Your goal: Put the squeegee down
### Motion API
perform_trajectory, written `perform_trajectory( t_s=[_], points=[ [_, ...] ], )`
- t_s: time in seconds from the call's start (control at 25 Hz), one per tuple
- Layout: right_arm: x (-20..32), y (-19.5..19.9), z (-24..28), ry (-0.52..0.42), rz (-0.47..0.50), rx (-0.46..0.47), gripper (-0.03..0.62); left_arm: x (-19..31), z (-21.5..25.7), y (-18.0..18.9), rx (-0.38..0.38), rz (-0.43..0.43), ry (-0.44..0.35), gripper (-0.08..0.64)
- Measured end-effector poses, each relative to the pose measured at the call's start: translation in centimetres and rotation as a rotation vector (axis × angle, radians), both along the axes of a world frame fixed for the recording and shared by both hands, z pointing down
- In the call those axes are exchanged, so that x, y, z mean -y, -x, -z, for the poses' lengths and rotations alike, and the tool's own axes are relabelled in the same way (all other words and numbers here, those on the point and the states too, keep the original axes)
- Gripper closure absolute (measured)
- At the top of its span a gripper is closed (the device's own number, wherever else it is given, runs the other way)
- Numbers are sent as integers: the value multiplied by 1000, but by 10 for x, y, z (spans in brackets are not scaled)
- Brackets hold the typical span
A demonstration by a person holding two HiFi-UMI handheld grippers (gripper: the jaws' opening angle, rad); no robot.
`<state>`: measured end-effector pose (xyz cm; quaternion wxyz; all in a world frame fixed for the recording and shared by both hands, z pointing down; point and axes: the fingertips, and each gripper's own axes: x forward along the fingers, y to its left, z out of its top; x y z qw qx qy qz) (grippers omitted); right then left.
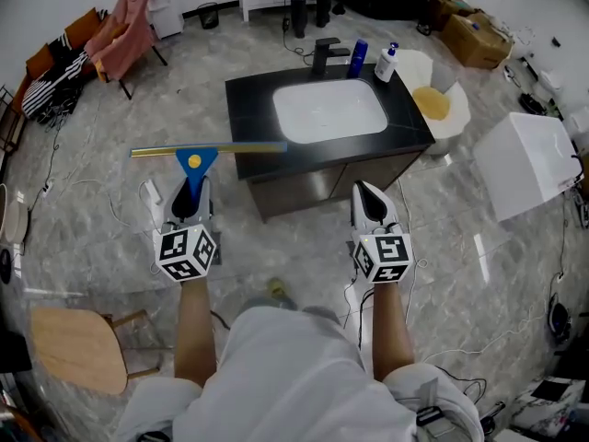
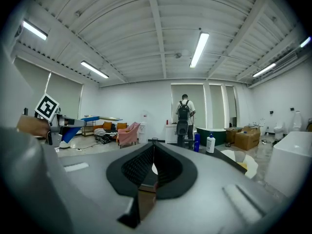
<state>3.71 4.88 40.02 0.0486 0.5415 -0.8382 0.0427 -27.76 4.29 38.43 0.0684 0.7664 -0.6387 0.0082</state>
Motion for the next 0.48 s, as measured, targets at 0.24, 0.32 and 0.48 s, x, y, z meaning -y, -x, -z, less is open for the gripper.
perform_trajectory(
  t_s=[0.24,0.32,0.48],
  points=[
    [31,9,2,4,-28,-6,588,37,-4,8,-14,-23,7,430],
    [40,13,3,-1,-30,-8,588,47,-3,11,-16,-27,5,430],
    [57,17,4,-10,-34,-12,588,63,-6,15,-22,-31,2,430]
  ],
)
